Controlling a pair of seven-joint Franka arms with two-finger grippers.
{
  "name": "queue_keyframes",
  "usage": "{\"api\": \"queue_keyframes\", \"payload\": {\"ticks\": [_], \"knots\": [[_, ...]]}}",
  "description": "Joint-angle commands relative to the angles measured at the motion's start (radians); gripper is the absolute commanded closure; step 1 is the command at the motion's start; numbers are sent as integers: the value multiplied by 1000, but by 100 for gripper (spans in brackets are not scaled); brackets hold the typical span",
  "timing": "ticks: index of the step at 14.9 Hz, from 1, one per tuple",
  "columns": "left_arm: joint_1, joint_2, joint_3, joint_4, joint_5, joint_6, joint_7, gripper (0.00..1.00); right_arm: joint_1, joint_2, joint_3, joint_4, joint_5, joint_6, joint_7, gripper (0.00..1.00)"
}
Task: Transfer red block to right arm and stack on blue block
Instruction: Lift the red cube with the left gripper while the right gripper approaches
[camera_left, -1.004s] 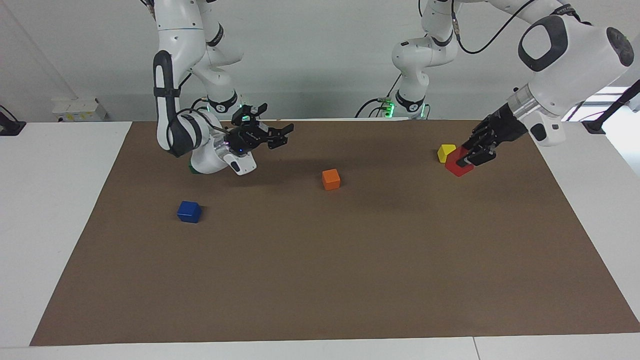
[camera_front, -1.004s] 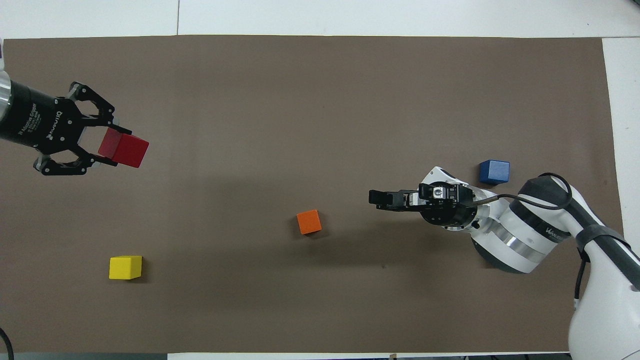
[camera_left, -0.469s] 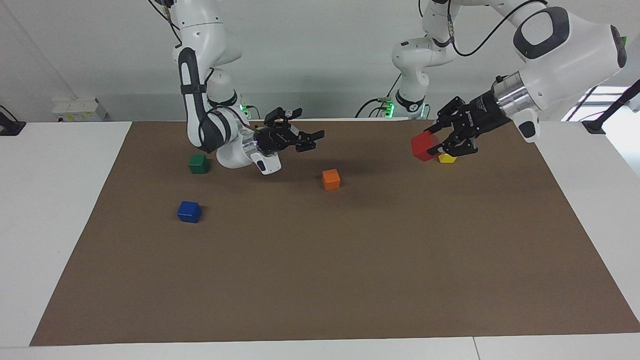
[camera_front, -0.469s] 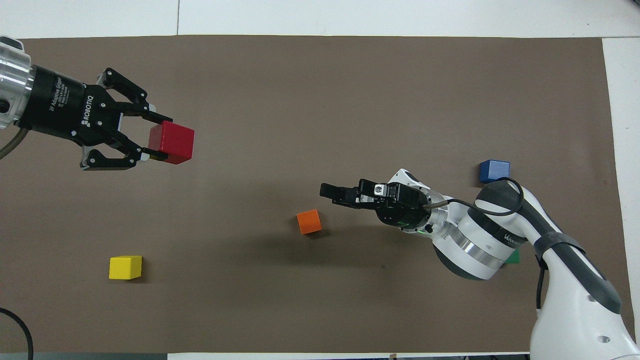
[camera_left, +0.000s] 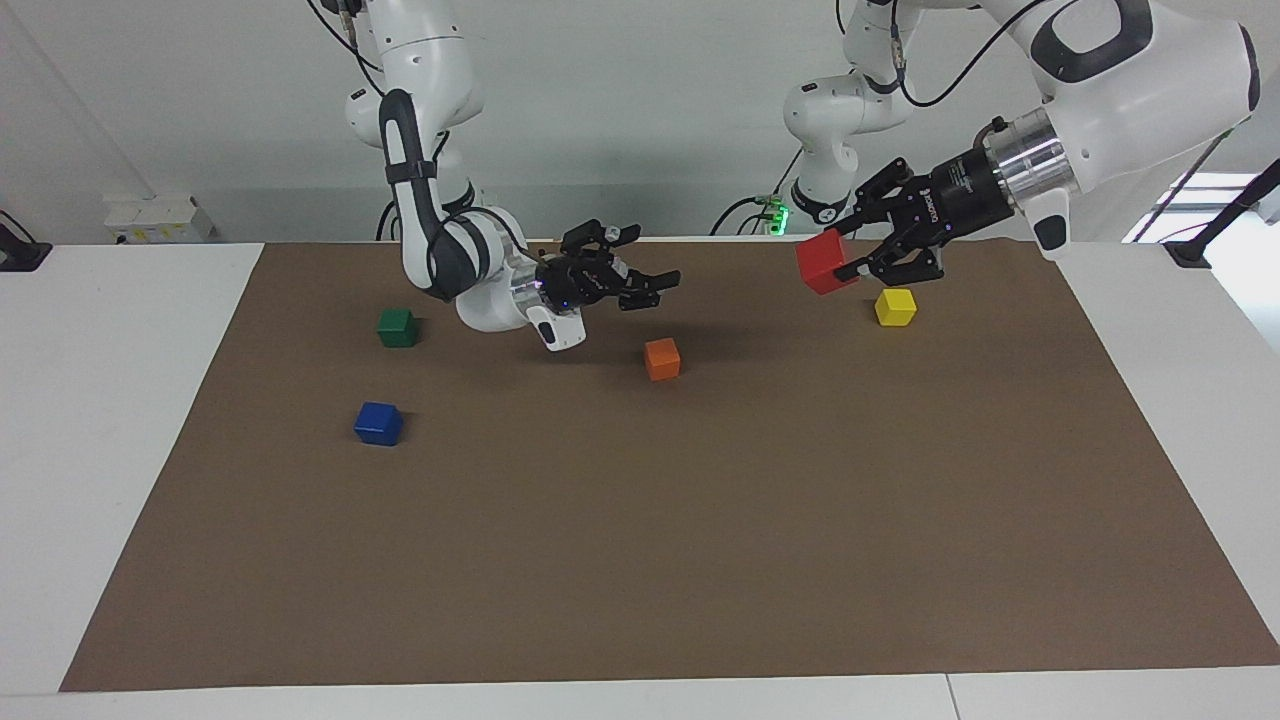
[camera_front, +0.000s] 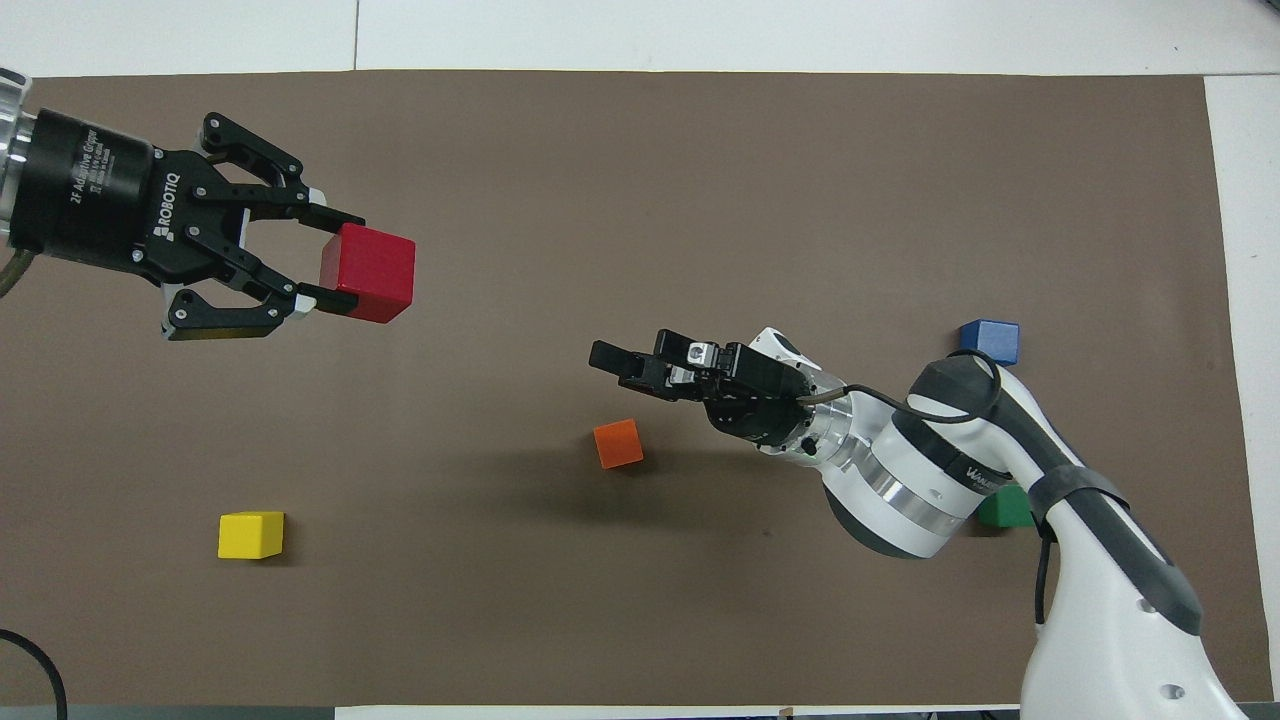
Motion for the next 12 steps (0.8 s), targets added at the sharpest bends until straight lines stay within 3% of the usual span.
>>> {"api": "queue_keyframes", "payload": {"ticks": [1, 5, 12], "knots": [[-5, -12, -5, 8, -24, -65, -13, 100, 59, 32, 1, 85, 87, 95, -14, 0], [-18, -27, -54, 2, -30, -81, -10, 100, 87, 59, 9, 181, 138, 200, 10, 0], [-26, -29, -88, 3, -33, -45, -27, 100, 128, 66, 61, 234, 295, 227, 13, 0]]}}
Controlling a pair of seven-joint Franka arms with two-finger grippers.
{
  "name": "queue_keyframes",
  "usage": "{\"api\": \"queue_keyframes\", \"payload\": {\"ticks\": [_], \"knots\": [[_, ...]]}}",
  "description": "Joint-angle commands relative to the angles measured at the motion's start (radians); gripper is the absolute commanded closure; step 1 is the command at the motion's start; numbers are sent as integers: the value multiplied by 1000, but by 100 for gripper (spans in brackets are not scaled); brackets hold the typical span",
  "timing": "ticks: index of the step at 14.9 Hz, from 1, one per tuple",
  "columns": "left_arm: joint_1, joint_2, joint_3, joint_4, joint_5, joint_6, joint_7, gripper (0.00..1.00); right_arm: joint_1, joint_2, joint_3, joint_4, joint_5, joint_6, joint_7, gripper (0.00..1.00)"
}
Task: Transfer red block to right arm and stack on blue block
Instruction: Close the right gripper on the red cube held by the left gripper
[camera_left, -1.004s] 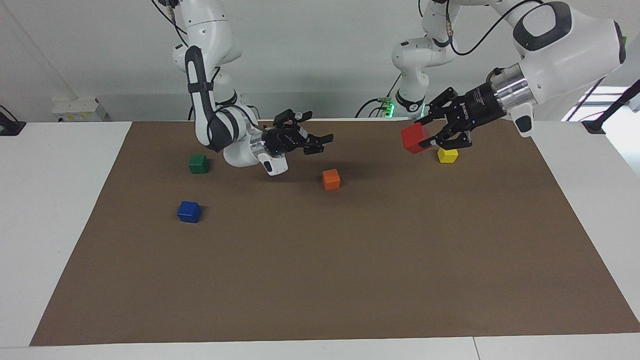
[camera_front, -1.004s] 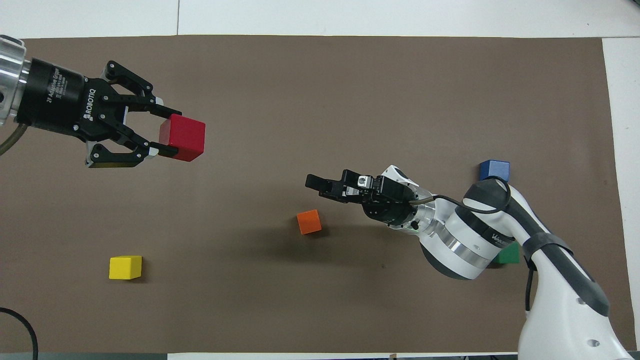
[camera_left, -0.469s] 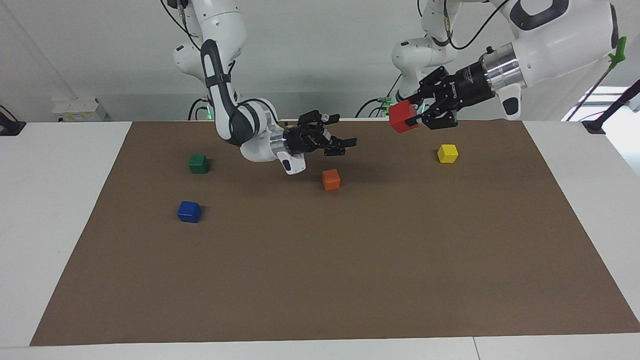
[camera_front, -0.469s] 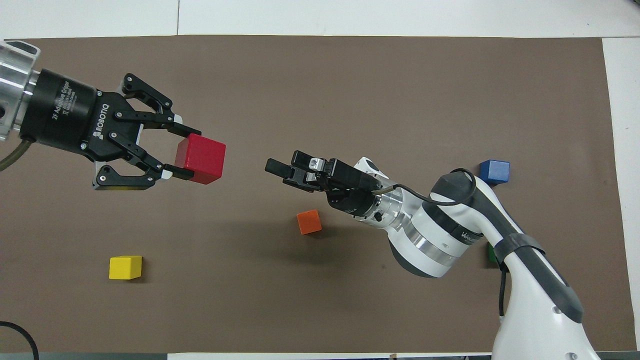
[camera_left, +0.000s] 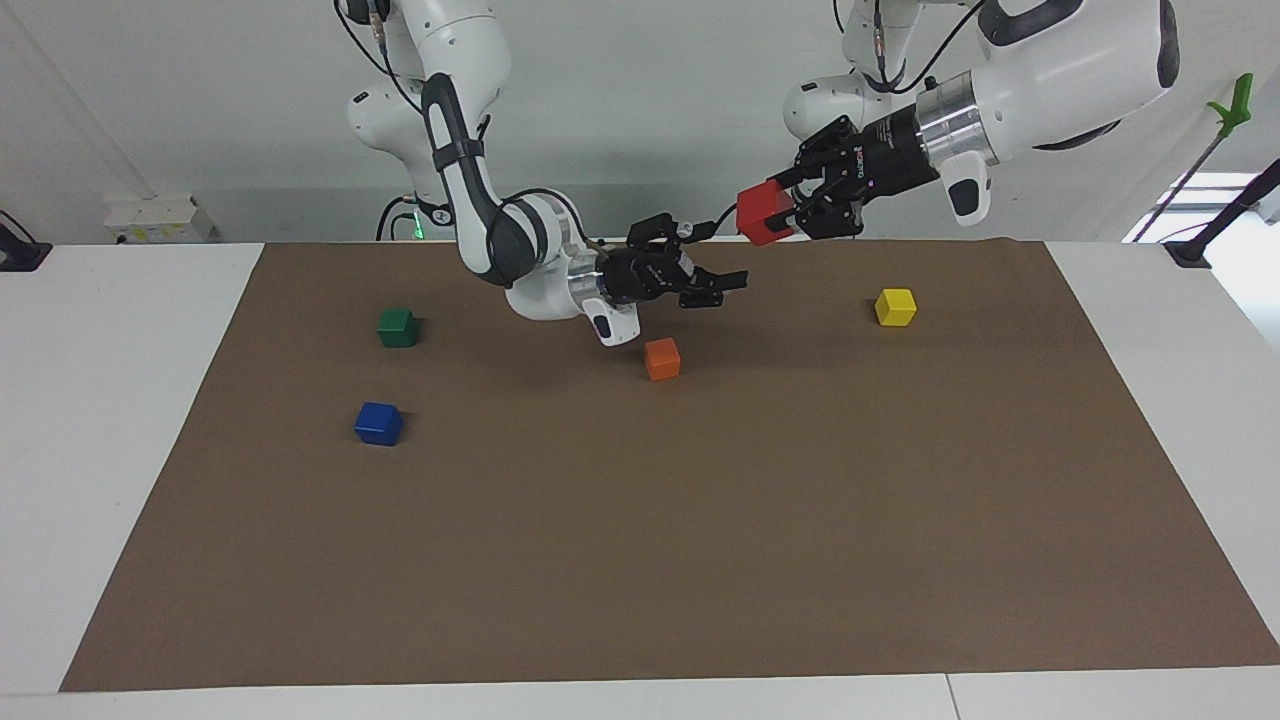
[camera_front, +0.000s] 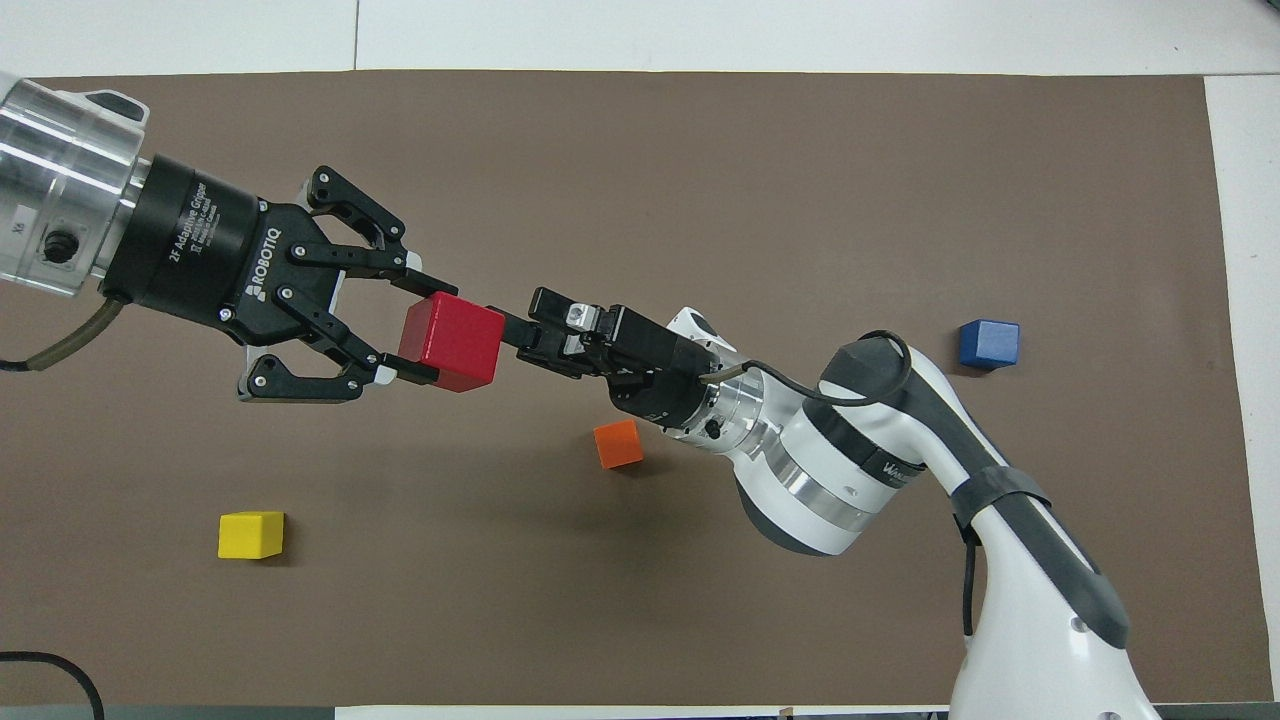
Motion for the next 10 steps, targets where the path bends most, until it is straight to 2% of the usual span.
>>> {"api": "queue_keyframes", "payload": {"ticks": [1, 5, 8, 9, 10], "knots": [[-15, -9, 6, 3, -18, 10, -26, 100, 14, 15, 39, 29, 173, 27, 7, 0], [-17, -16, 6, -9, -16, 31, -26, 100, 17, 16, 50, 26, 199, 35, 25, 0], [-19, -18, 4, -9, -12, 32, -26, 100, 9, -2, 62, 30, 202, 102, 100, 17], [-19, -18, 4, -9, -12, 32, -26, 100, 14, -14, 62, 30, 205, 128, 116, 26], [-19, -18, 6, -9, -12, 32, -27, 100, 15, -30, 65, 30, 226, 156, 116, 52]]}}
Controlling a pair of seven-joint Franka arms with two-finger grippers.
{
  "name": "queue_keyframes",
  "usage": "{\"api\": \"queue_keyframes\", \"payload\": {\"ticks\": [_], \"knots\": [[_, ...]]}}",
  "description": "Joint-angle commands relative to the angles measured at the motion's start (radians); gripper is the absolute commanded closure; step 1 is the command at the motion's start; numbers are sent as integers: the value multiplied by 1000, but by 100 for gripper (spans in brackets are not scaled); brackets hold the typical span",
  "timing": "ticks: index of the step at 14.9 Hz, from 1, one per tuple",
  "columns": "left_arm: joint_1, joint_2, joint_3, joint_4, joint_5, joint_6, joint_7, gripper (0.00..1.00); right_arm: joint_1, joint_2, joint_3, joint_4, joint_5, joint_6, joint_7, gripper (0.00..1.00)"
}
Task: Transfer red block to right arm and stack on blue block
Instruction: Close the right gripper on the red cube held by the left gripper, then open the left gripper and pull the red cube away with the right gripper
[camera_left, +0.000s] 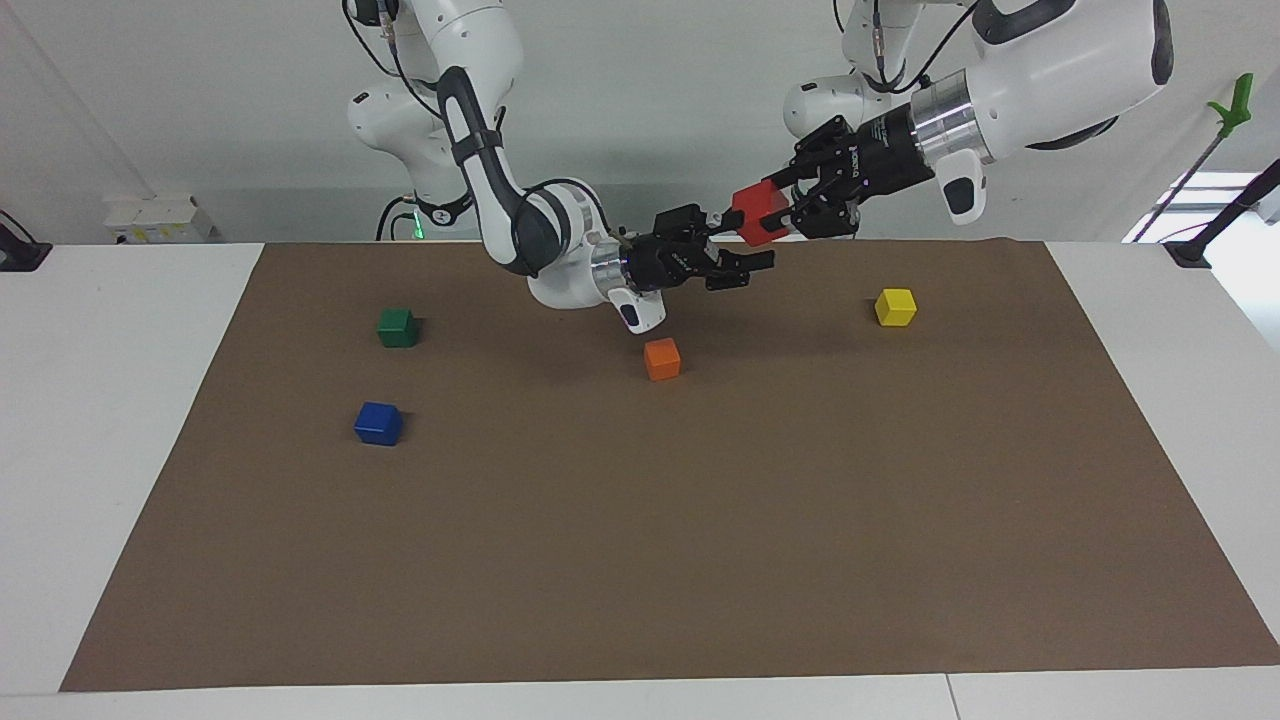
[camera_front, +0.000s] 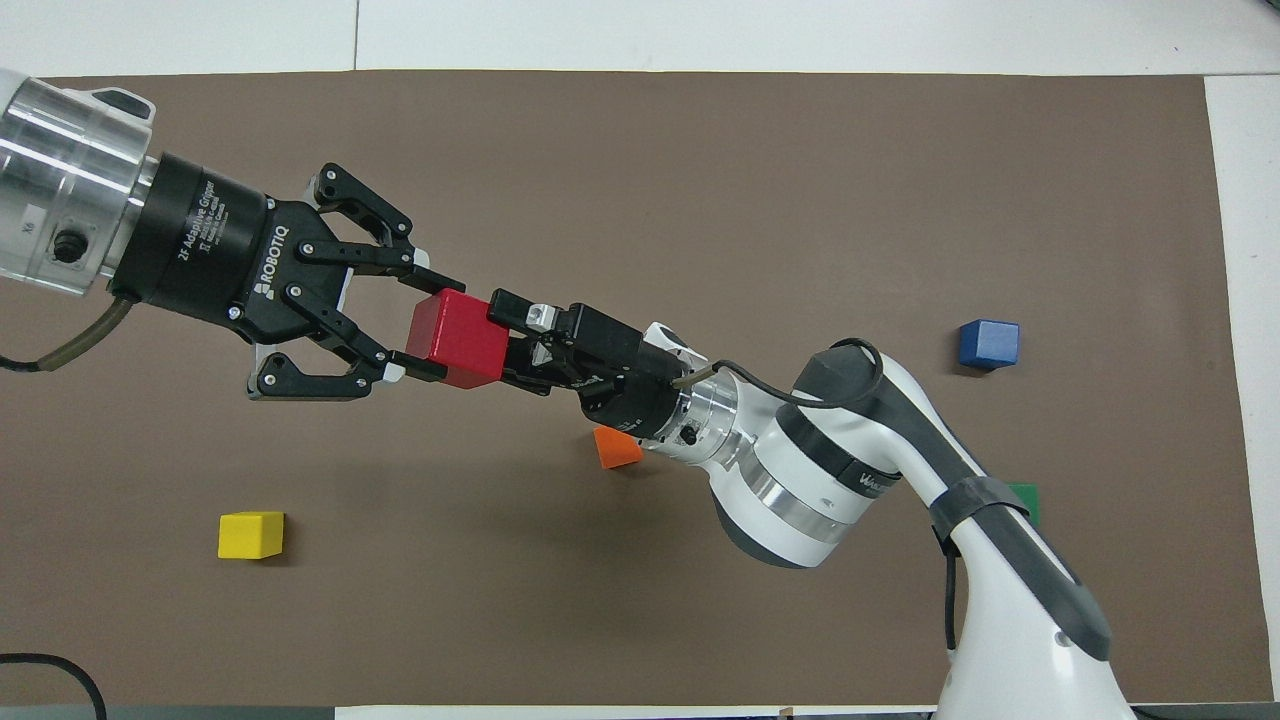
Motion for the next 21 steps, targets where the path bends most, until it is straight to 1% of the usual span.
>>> {"api": "queue_keyframes", "payload": {"ticks": [1, 5, 6, 7, 8, 9, 11, 12, 14, 15, 16, 20, 21], "knots": [[-15, -17, 8, -9, -12, 14, -24, 100, 15, -40, 41, -3, 217, 95, 0, 57], [-26, -17, 8, -9, -7, 22, -24, 100, 16, -74, 58, -5, 250, 151, -19, 57], [-26, -16, 8, -9, -7, 22, -24, 100, 15, -74, 58, -8, 251, 148, -20, 44], [-31, -17, 8, -9, -6, 23, -24, 100, 16, -76, 58, -8, 251, 148, -28, 37], [-31, -17, 8, -9, -4, 23, -24, 100, 16, -74, 60, -8, 251, 146, -34, 62], [-31, -16, 8, -7, 1, 23, -22, 91, 15, -74, 60, -6, 250, 146, -34, 100], [-31, -17, 10, -6, 1, 42, -27, 14, 15, -76, 61, -5, 250, 152, -31, 100], [-31, -20, 8, -6, 2, 43, -32, 7, 15, -76, 60, -3, 250, 157, -31, 100], [-31, -22, 8, -6, 2, 43, -35, 7, 13, -76, 60, -3, 250, 157, -31, 100], [-31, -22, 8, -7, 2, 45, -35, 5, 13, -76, 60, -1, 250, 157, -30, 100], [-31, -22, 8, -6, 2, 45, -35, 0, 10, -74, 60, 0, 248, 155, -26, 100], [-29, -23, 11, -6, 4, 54, -32, 0, -5, -74, 58, 0, 222, 155, -16, 100], [-29, -23, 11, -7, 4, 54, -27, 0, -19, -76, 55, 0, 189, 157, -2, 100]]}}
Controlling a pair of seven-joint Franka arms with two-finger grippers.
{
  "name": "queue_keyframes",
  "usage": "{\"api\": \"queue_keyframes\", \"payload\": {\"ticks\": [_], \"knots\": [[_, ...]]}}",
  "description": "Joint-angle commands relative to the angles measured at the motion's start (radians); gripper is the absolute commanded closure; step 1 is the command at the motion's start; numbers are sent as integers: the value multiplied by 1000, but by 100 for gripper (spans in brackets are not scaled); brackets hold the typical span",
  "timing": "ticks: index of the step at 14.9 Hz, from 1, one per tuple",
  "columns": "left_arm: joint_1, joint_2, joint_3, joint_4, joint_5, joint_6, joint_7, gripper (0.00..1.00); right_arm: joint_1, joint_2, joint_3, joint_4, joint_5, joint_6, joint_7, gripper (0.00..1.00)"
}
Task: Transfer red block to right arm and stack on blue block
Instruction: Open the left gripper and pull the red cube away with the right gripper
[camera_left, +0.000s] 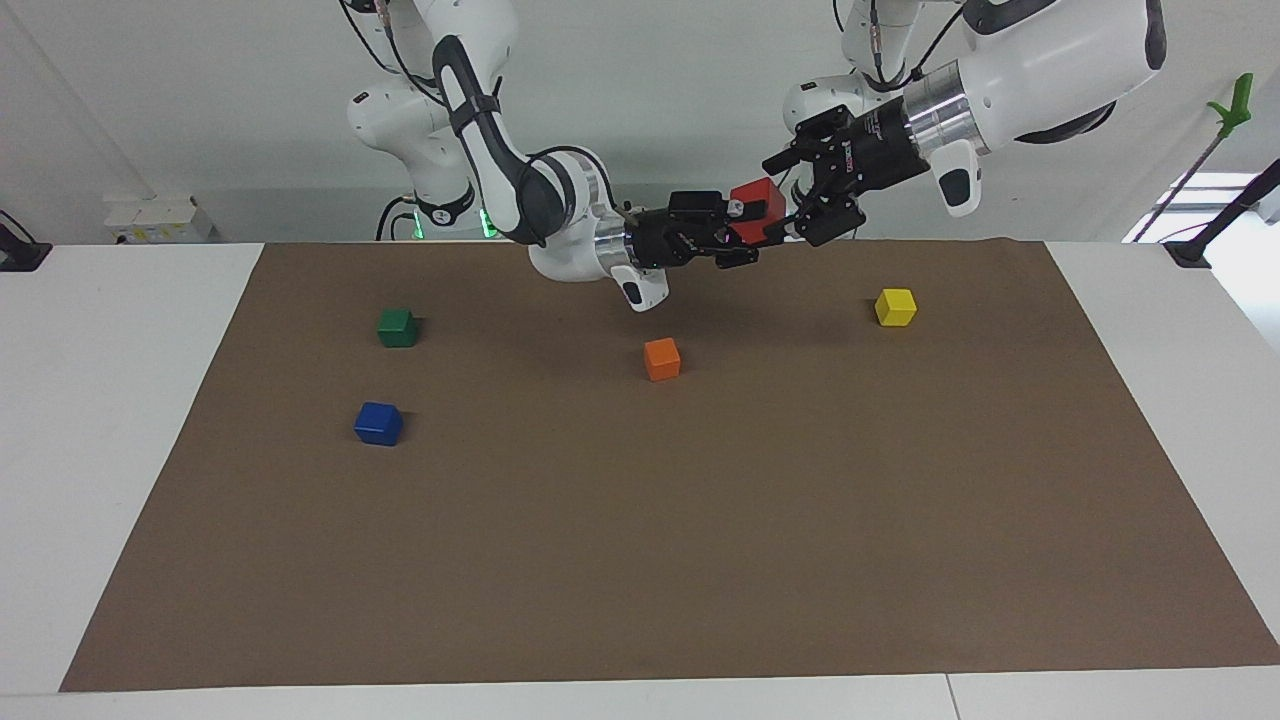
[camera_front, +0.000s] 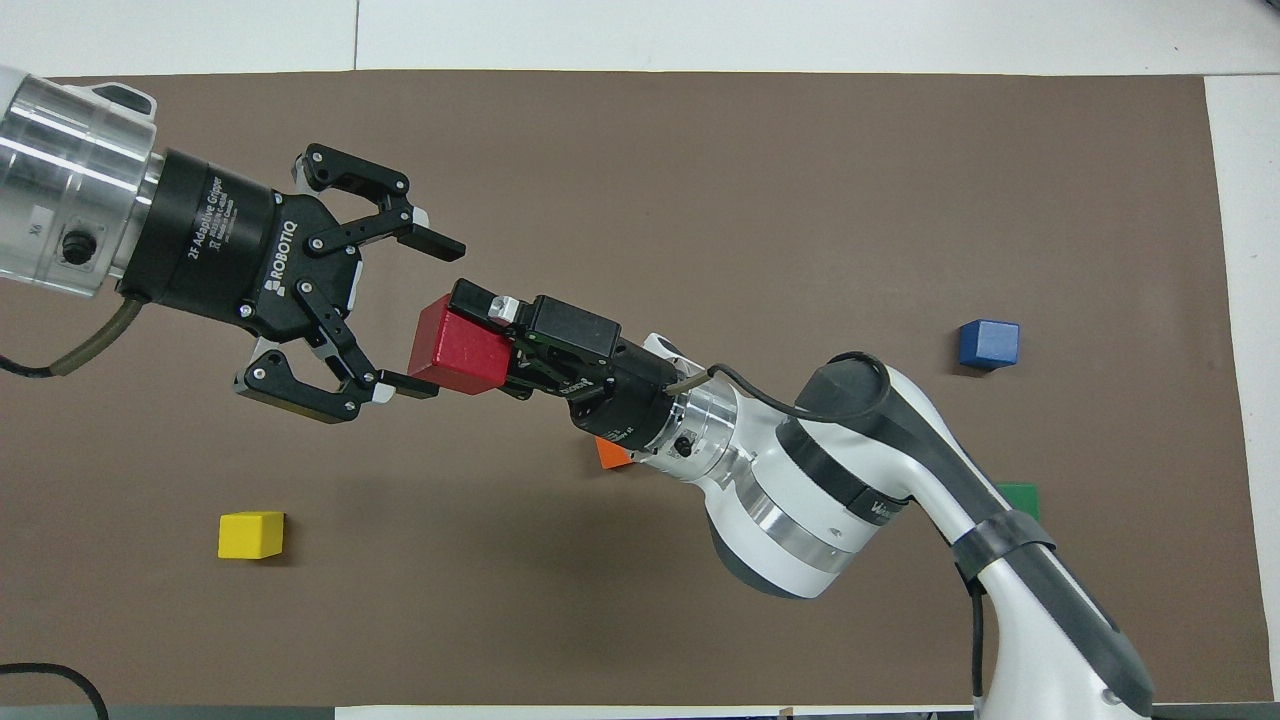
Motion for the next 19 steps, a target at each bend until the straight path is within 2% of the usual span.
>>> {"api": "queue_keyframes", "payload": {"ticks": [1, 3, 6, 9, 12, 14, 17, 19], "knots": [[-7, -14, 11, -7, 9, 13, -5, 0, -37, -10, 18, -6, 109, 25, -5, 100], [-10, -14, 8, -7, 108, 19, 21, 0, -85, -39, 18, -15, 16, 40, 49, 100], [-7, -24, 9, -25, 234, 44, 151, 0, -177, -101, 18, -21, -200, 103, 179, 100], [4, -34, 17, -46, 433, 38, 371, 0, -243, -156, 18, -20, -504, 214, 289, 100], [47, -57, 28, -89, 507, 42, 674, 0, -300, -199, 15, -17, -745, 229, 431, 100], [48, -58, 28, -96, 643, 58, 852, 0, -329, -217, 11, -1, -912, 229, 524, 100], [105, -109, 29, -210, 679, 149, 1151, 0, -381, -256, 9, 66, -1251, 206, 736, 100], [136, -150, 29, -308, 737, 234, 1338, 0, -407, -260, 6, 138, -1452, 132, 848, 100]]}}
